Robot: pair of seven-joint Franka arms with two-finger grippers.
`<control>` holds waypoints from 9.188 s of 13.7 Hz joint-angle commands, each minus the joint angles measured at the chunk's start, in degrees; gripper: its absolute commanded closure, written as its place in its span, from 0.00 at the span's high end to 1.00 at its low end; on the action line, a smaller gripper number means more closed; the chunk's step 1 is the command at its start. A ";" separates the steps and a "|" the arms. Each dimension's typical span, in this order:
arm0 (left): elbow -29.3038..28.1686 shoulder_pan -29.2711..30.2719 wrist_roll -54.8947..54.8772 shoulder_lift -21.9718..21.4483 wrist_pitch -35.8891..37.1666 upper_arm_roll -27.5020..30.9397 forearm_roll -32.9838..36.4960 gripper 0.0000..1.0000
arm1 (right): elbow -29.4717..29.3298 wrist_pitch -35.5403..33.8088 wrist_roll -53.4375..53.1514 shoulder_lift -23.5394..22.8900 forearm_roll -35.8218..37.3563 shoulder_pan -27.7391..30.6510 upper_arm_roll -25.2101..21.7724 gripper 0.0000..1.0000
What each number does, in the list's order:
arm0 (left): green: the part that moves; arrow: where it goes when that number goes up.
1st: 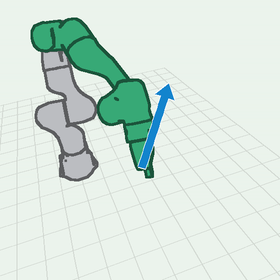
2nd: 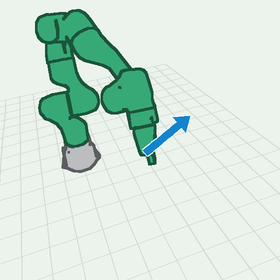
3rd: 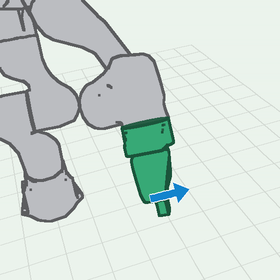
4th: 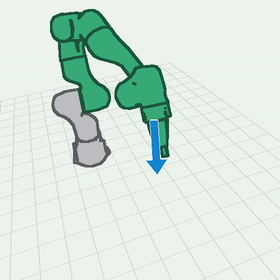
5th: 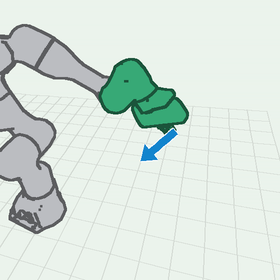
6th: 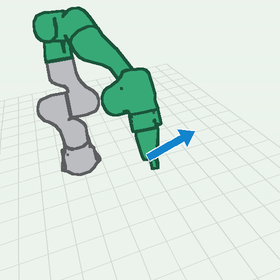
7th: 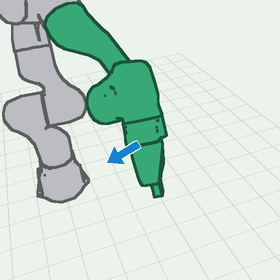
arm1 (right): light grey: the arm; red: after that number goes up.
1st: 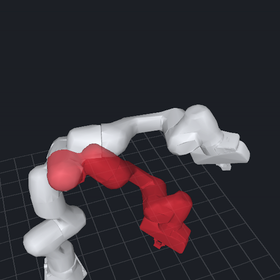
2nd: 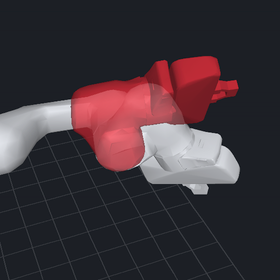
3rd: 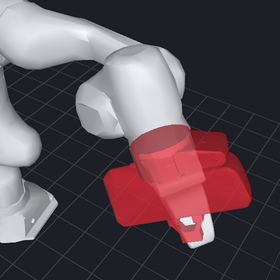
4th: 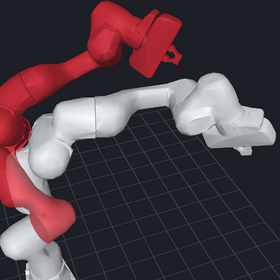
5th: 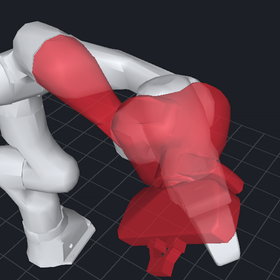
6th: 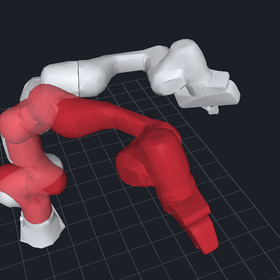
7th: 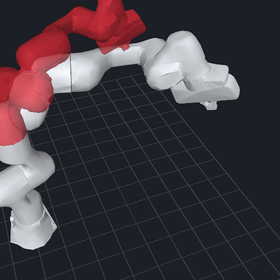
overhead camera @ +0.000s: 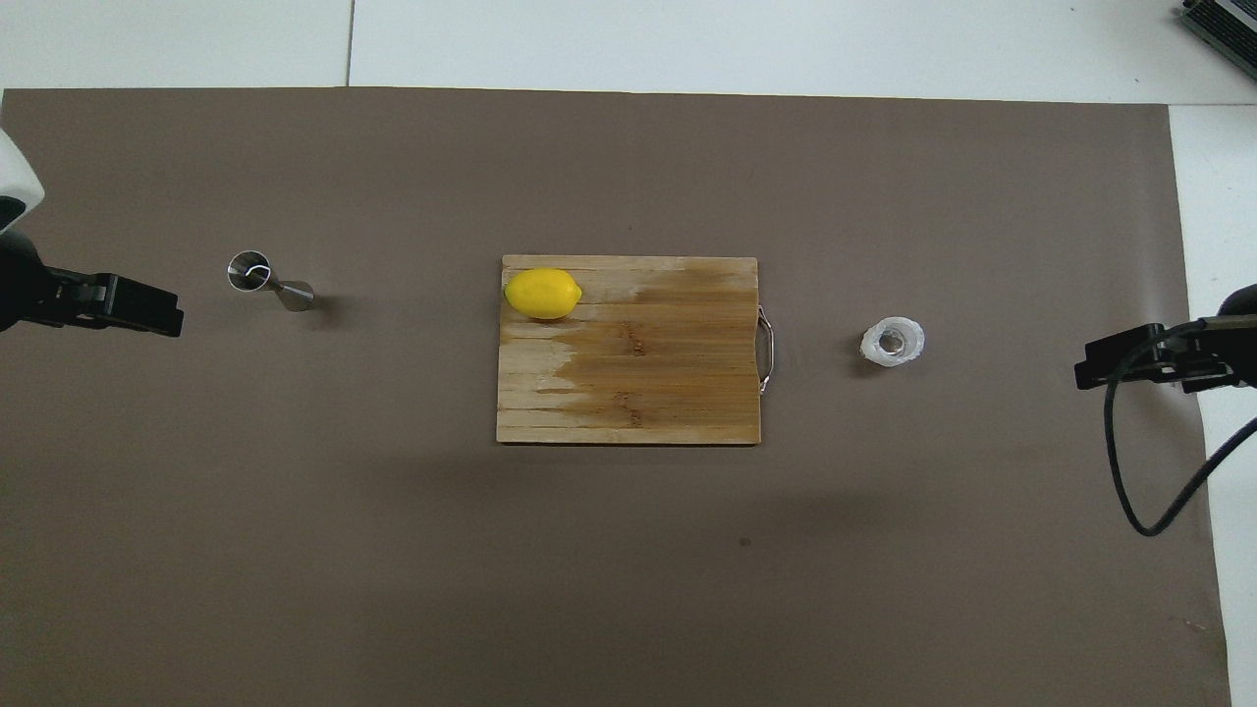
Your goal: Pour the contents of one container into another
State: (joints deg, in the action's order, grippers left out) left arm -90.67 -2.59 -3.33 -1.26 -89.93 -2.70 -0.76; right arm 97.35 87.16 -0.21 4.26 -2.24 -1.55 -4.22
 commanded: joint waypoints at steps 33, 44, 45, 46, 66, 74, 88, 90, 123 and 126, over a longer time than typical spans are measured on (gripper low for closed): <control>16.36 17.35 69.42 36.43 -10.67 1.73 -32.63 1.00 | 0.12 0.74 -1.02 0.22 0.22 0.58 0.44 1.00; -5.04 16.75 67.93 31.85 -19.92 1.56 -44.31 1.00 | 0.12 0.74 -1.02 0.22 0.22 0.58 0.44 1.00; -6.52 15.78 67.93 30.98 -21.41 1.56 -44.94 1.00 | 0.12 0.74 -1.02 0.22 0.22 0.58 0.44 1.00; -7.58 15.86 67.84 30.53 -22.03 1.47 -45.55 1.00 | 0.12 0.74 -1.02 0.22 0.22 0.58 0.44 1.00; -17.96 17.01 55.36 22.19 -21.35 1.47 -61.91 0.00 | 0.12 0.74 -1.02 0.22 0.22 0.58 0.44 1.00; -22.80 0.51 66.24 15.86 -34.06 1.20 -70.24 0.00 | 0.12 0.74 -1.02 0.22 0.22 0.58 0.44 1.00; -23.50 -27.12 78.22 15.93 -66.33 0.85 -91.87 0.00 | 0.12 0.74 -1.02 0.22 0.22 0.58 0.44 1.00; -22.89 -28.69 77.25 17.86 -68.17 0.94 -98.08 0.00 | 0.12 0.74 -1.02 0.22 0.22 0.58 0.44 1.00; -23.85 -33.71 33.92 18.67 -71.70 1.20 -102.44 1.00 | 15.76 15.75 72.94 2.26 -9.95 8.12 0.26 1.00; -25.61 -33.71 33.83 16.56 -71.52 1.20 -101.81 1.00 | 15.77 21.73 87.02 -1.96 -16.12 9.63 0.26 1.00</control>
State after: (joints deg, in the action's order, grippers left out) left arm -113.62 -35.78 31.13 18.46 -160.80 -1.84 -103.62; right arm 112.91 106.22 79.85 4.78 -15.01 6.94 -4.44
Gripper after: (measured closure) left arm 0.000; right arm 0.000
